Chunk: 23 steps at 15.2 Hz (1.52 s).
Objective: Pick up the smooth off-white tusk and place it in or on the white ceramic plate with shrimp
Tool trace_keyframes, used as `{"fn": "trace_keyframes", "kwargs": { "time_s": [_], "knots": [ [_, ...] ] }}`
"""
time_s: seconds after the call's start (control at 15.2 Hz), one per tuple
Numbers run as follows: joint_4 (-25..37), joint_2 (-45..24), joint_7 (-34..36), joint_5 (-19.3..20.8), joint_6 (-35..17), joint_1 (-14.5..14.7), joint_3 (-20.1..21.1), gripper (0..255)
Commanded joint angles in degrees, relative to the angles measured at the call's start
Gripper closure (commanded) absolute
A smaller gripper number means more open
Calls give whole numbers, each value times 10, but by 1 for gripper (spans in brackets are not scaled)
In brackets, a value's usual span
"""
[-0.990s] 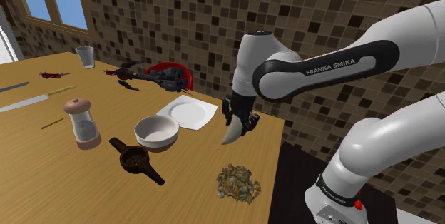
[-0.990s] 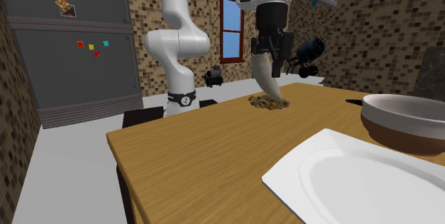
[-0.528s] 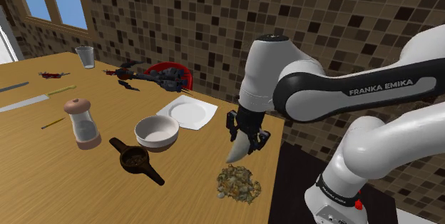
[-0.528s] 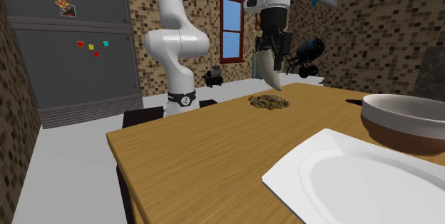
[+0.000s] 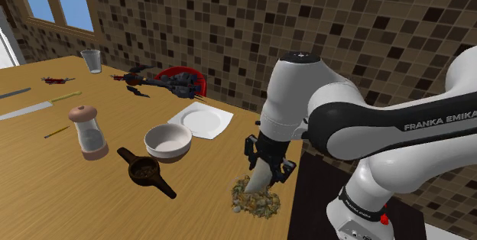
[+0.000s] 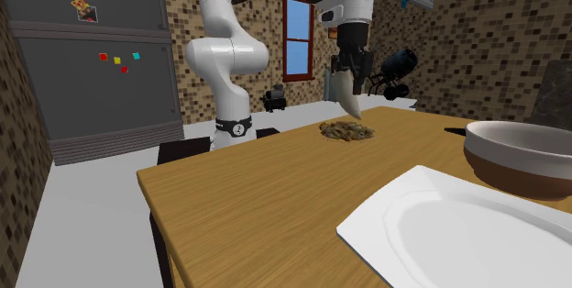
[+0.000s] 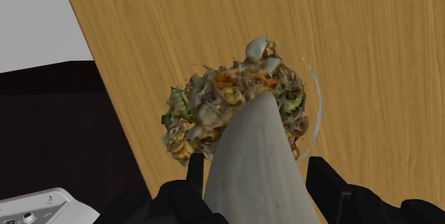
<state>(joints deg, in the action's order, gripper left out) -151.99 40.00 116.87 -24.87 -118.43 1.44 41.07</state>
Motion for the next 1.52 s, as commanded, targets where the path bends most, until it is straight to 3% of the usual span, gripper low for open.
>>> {"fn": "trace_keyframes", "kwargs": {
  "time_s": [0.0,0.66,1.19,1.25,1.45],
  "knots": [
    [-9,-8,2,-5,-17,0,9,255],
    [-51,-65,7,-22,-118,-12,57,255],
    [-51,-65,7,-22,-118,-12,57,255],
    [-51,-65,7,-22,-118,-12,57,0],
    [-51,-65,7,-22,-117,-12,57,0]
  ]
}}
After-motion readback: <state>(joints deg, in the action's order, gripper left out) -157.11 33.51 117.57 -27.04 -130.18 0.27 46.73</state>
